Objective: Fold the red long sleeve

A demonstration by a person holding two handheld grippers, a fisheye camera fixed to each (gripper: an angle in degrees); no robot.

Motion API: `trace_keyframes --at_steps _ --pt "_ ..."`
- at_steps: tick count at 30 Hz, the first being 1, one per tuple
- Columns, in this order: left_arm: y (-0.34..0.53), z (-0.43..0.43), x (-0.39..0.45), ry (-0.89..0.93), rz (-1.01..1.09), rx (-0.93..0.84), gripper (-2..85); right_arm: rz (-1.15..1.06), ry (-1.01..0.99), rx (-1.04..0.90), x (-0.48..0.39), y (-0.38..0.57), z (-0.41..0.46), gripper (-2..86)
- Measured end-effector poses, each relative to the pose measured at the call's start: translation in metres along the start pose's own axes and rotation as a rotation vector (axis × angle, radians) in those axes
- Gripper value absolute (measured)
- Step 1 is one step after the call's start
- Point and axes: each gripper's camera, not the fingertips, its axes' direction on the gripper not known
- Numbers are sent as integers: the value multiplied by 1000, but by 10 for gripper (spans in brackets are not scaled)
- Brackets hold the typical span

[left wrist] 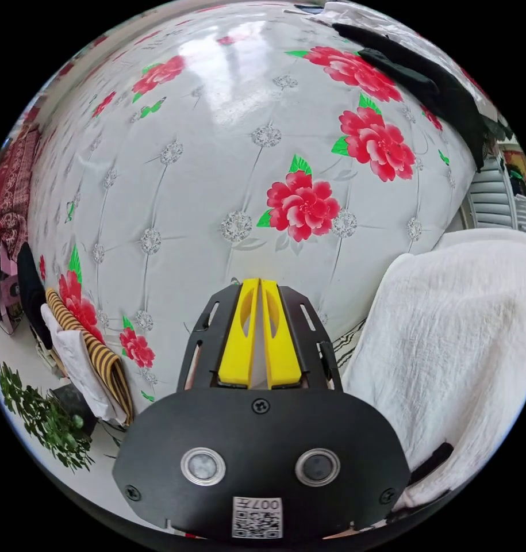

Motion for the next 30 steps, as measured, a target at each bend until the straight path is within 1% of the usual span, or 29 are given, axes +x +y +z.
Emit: trace_keyframes --at_steps 2,3,4,5,6,7,8,10,12,13,14,15,17,18,19,20,21,22,23,24,25,26,27,29,30 --pt "-6 1 7 -23 10 -36 -10 68 106 -7 45 -25 2 92" --pt "-9 1 11 -39 11 -58 -10 76 130 -29 53 -28 8 95" --pt "-11 2 16 -57 11 -73 -10 95 162 -99 66 -32 25 100" --pt "-12 3 18 -67 8 -80 -10 121 145 -207 77 -30 49 103" --pt "-12 3 23 -87 -3 -88 -10 141 117 -276 83 -27 63 103" --pt "-11 4 28 -107 -17 -88 -10 175 57 -386 90 -16 87 101" --pt "-10 5 31 -116 -23 -85 -10 211 28 -429 93 -5 99 91" --pt "-2 7 39 -147 -53 -52 -10 298 6 -416 95 6 100 73" --pt "8 8 43 -163 -75 -4 -10 317 -10 -328 89 11 86 56" --pt "17 9 45 -168 -99 42 -10 288 -25 -243 78 13 71 46" --pt "22 10 45 -165 -115 67 -10 233 -82 -164 64 15 55 36" --pt "32 11 44 -150 -154 114 -10 201 -116 -123 55 16 46 31" --pt "46 11 40 -104 -219 152 -10 58 -260 6 13 21 8 14" --pt "53 12 37 -62 -256 152 -10 21 -305 23 1 23 -1 10" --pt "60 12 33 -17 -290 156 -10 -51 -409 37 -25 28 -15 6" --pt "63 12 31 5 -305 165 -10 -142 -572 68 -55 37 -32 3" --pt "71 10 28 45 -324 193 -10 -189 -664 86 -70 42 -40 2" --pt "79 6 25 74 -346 229 -10 -285 -852 95 -104 53 -54 0" --pt "83 4 23 88 -358 247 -10 -387 -1013 66 -143 65 -64 0" --pt "90 1 17 122 -387 278 -10 -440 -1072 36 -163 71 -68 0" --pt "96 -1 11 159 -416 303 -10 -534 -1112 -32 -204 85 -73 0" --pt "99 -2 8 176 -429 314 -10 -605 -1067 -71 -239 99 -75 1" --pt "104 -3 2 199 -451 331 -10 -630 -1024 -87 -254 104 -74 1" --pt "113 -4 -4 202 -473 341 -10 -693 -785 -104 -288 115 -61 6" --pt "120 -5 -6 186 -475 343 -10 -697 -735 -93 -290 115 -56 8"
